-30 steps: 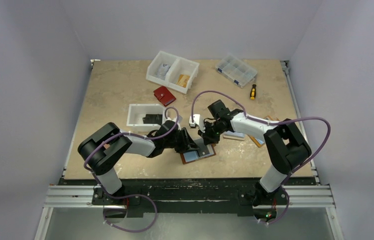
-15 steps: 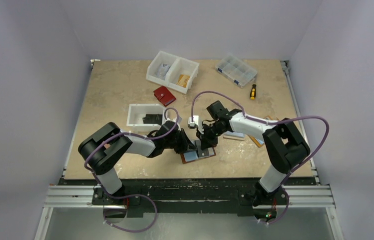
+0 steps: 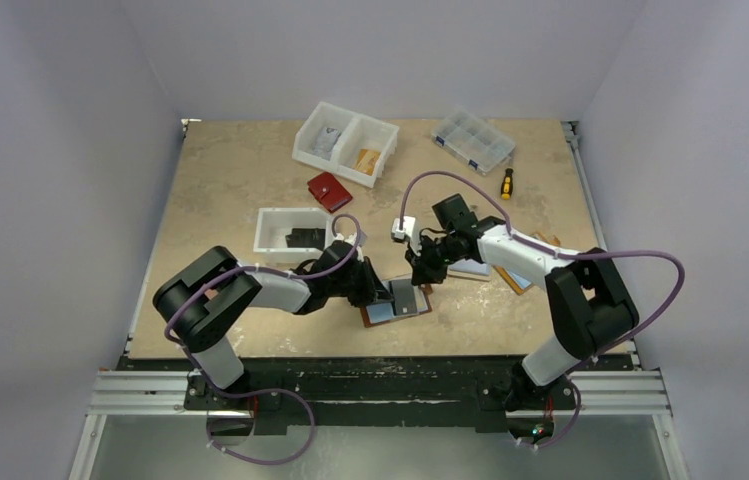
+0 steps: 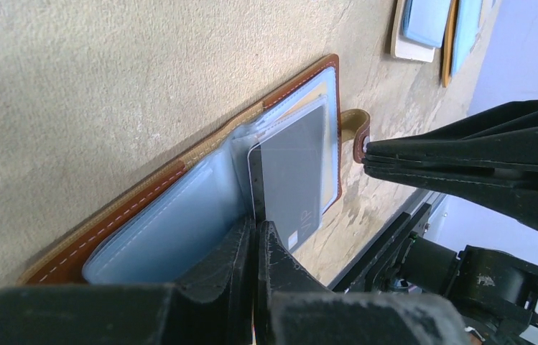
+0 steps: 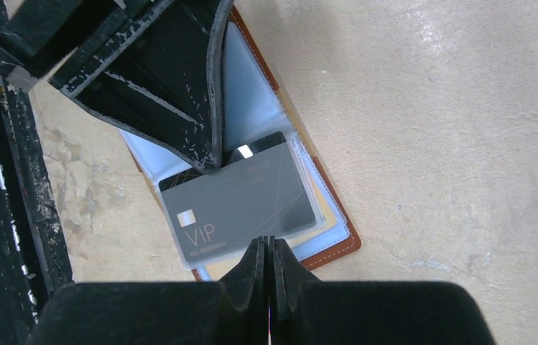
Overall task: Take the credit cards out of the card holder
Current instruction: Remove the credit card from the card holder.
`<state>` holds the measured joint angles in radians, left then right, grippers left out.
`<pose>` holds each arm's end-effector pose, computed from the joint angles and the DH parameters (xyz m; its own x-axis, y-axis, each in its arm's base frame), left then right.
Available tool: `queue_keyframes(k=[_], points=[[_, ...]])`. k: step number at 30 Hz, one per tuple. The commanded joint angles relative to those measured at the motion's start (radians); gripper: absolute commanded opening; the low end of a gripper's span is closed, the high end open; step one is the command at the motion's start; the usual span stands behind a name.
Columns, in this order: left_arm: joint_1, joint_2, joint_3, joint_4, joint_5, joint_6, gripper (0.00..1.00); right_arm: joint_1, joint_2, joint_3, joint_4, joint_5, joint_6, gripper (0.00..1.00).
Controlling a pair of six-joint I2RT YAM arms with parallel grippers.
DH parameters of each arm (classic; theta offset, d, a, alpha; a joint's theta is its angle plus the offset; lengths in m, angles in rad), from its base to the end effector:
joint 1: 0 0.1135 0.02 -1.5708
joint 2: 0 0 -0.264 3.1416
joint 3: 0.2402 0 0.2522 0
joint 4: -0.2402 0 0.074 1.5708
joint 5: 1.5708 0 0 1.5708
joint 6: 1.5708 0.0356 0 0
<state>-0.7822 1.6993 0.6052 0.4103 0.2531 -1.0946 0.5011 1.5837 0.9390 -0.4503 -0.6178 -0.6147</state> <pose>0.2091 -0.2203 0.1167 -0.9343 -0.2846 -0.2148 -0.0223 0.6478 -0.7615 0.2554 0.1634 0.1866 -0.2769 -0.6877 -0.6712 -0.9596 0.2337 0.1565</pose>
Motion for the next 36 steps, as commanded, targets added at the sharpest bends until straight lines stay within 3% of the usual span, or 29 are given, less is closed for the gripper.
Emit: queue_keyframes(k=[1,28,36], points=[[-0.005,-0.018,0.002,-0.105,-0.049,0.065,0.0,0.002,-0.011,-0.011,0.039,0.047,0.036,0.04],[-0.012,-0.011,0.028,-0.12,-0.035,0.082,0.0,0.053,0.154,0.08,-0.033,0.053,0.079,0.04],[-0.011,-0.006,0.022,-0.1,-0.024,0.073,0.18,0.066,0.183,0.099,-0.045,0.0,0.091,0.04]])
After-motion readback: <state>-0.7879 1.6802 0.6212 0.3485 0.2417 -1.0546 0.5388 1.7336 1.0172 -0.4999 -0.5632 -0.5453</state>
